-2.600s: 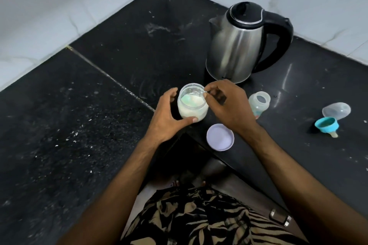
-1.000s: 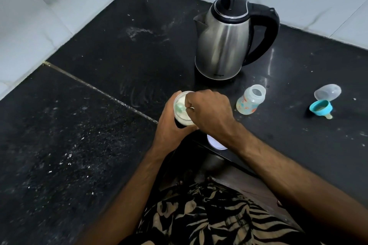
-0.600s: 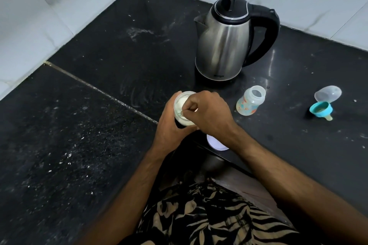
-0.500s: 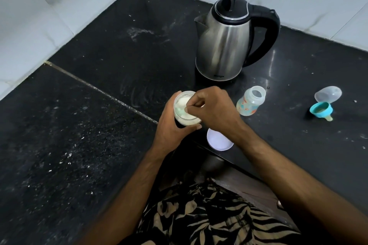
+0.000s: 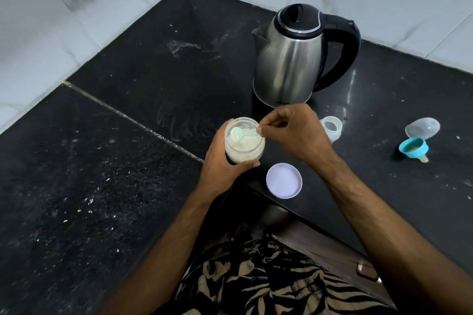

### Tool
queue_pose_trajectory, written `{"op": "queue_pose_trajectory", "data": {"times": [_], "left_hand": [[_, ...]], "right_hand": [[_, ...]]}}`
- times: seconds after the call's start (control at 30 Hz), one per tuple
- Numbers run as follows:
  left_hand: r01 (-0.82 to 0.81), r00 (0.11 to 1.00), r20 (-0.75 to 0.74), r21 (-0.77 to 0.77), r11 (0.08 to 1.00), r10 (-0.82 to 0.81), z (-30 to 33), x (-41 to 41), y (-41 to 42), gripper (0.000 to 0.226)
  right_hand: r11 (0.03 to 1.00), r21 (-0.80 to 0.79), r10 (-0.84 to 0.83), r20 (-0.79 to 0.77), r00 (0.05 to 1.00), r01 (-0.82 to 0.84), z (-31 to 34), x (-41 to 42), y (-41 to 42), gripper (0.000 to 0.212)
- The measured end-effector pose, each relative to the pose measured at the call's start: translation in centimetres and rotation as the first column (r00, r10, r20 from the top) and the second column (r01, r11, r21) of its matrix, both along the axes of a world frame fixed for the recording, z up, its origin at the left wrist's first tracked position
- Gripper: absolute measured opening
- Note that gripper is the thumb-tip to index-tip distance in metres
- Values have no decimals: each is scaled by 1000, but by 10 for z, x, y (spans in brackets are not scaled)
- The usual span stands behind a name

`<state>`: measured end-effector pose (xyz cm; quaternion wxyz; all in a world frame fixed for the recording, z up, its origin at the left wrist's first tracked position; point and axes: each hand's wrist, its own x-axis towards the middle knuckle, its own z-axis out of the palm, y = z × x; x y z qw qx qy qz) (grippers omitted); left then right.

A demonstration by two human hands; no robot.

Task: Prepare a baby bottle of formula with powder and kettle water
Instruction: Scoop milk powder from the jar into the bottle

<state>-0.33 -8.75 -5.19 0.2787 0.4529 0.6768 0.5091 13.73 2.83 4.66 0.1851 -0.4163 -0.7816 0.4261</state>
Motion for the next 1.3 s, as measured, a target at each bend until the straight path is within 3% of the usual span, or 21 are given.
{"op": "queue_pose_trajectory", "data": {"times": [0.43, 0.57, 0.67, 1.0, 1.3], "left_hand": [[10, 1000, 2, -7, 1000, -10, 2, -1, 2, 97], [7, 1000, 13, -17, 1000, -7, 3, 0, 3, 97], [7, 1000, 29, -25, 1000, -7, 3, 0, 3, 98], [3, 1000, 23, -6, 1000, -2, 3, 0, 4, 97], [16, 1000, 6, -19, 1000, -16, 5, 0, 4, 97]], "right_hand": [[999, 49, 12, 8, 1000, -12, -4, 2, 3, 22], [993, 83, 77, 61, 995, -82, -5, -2, -2, 15], [991, 39, 127, 53, 990, -129, -6, -5, -5, 16], [987, -142, 62, -72, 995, -72, -5, 4, 9, 18], [992, -128, -7, -98, 995, -5, -10, 7, 12, 16]]}}
